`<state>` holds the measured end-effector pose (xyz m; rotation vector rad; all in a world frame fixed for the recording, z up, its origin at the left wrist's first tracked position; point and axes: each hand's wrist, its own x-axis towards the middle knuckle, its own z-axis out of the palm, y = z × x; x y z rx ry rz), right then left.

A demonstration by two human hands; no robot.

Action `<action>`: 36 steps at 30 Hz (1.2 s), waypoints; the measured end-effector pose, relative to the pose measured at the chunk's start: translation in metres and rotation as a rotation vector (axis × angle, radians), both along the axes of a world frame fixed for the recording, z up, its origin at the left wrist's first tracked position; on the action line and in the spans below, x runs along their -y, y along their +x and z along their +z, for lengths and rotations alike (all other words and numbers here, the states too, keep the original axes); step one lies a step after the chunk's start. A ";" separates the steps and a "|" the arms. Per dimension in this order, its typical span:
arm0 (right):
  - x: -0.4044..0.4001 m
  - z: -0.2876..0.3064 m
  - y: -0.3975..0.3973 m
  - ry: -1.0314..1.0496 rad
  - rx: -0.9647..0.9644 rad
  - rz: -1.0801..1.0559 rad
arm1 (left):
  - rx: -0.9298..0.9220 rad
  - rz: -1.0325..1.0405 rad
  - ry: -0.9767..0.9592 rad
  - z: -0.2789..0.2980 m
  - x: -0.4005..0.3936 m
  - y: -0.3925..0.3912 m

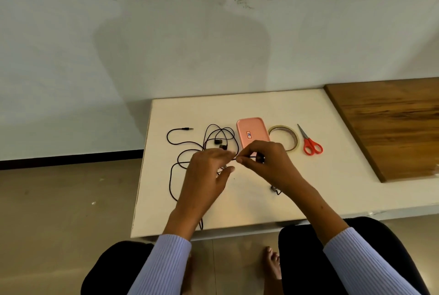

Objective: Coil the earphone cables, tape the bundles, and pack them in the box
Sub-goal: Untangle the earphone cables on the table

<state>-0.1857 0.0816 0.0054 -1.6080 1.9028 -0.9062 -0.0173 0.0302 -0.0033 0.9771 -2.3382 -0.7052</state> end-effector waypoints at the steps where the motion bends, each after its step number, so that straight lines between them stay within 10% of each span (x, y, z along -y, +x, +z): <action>1: 0.001 0.000 0.004 -0.001 0.021 0.017 | -0.011 0.002 0.002 0.000 -0.001 -0.001; 15: -0.001 -0.001 -0.008 0.035 -0.004 0.006 | 0.131 0.220 -0.077 -0.003 0.009 0.004; 27: -0.001 0.000 0.010 -0.134 0.121 -0.075 | -0.258 0.152 0.296 0.010 0.004 -0.003; 36: 0.000 0.006 0.000 -0.049 0.105 -0.099 | -0.265 0.140 0.188 0.028 0.012 0.002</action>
